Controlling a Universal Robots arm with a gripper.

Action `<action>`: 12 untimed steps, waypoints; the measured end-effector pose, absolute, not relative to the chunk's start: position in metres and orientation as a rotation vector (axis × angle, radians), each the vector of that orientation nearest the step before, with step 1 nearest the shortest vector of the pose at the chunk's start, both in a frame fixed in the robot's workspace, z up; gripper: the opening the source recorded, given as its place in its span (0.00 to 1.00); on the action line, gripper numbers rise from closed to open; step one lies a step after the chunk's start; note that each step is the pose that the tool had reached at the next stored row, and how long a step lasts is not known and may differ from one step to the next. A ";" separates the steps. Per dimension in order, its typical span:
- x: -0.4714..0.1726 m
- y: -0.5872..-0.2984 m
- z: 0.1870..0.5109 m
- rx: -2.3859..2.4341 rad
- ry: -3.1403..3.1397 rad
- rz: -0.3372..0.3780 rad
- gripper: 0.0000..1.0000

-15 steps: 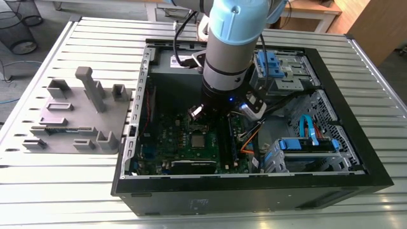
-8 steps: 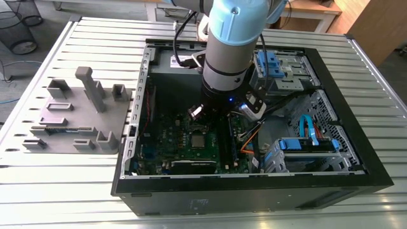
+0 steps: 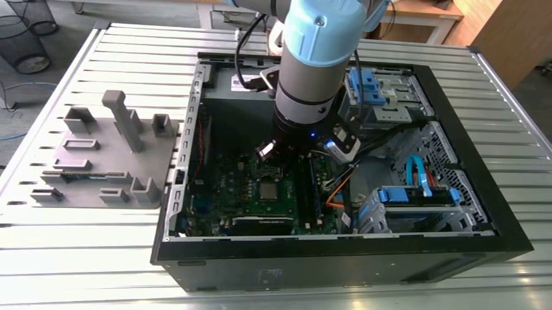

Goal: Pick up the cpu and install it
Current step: 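Close the cpu cover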

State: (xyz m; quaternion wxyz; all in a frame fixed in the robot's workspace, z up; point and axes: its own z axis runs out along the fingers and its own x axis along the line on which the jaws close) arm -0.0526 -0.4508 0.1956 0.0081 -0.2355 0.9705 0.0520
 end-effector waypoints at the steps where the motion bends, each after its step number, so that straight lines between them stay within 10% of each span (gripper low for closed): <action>1: -0.053 -0.451 0.196 -0.735 3.030 0.176 0.11; 12: -0.053 -0.451 0.198 -0.735 3.028 0.187 0.11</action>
